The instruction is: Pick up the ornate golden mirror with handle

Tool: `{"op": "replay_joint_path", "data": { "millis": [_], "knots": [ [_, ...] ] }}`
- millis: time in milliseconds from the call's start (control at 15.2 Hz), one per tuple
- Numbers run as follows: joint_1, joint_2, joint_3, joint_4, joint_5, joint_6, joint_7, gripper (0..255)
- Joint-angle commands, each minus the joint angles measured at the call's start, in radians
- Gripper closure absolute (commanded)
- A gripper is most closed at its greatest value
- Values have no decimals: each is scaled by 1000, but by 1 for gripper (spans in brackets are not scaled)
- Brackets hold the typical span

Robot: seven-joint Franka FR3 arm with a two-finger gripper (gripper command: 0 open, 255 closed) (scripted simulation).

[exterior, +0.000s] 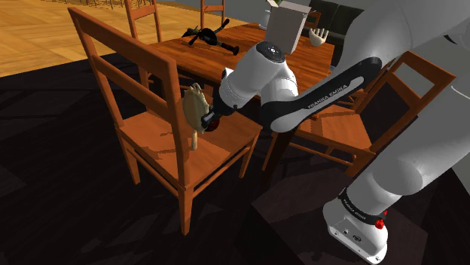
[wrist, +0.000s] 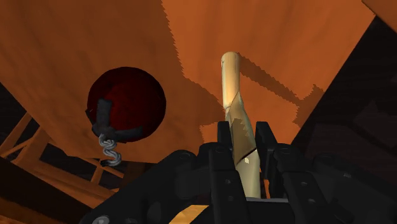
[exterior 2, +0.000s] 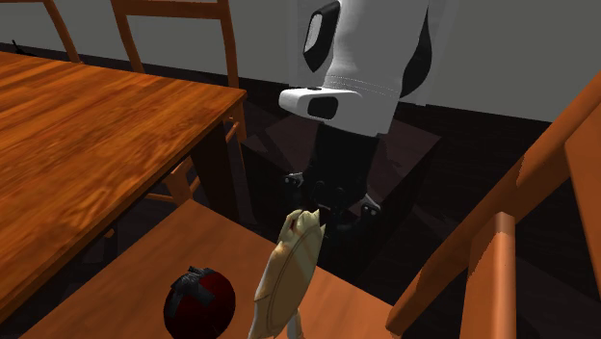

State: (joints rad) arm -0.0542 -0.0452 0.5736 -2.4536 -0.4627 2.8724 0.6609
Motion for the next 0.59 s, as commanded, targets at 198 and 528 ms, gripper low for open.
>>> {"op": "replay_joint_path", "data": {
  "millis": [198,528],
  "knots": [
    [-1,2,-1,2,0,0,-2,255],
    [33,-59,-18,12,149,-54,-123,255]
  ]
}}
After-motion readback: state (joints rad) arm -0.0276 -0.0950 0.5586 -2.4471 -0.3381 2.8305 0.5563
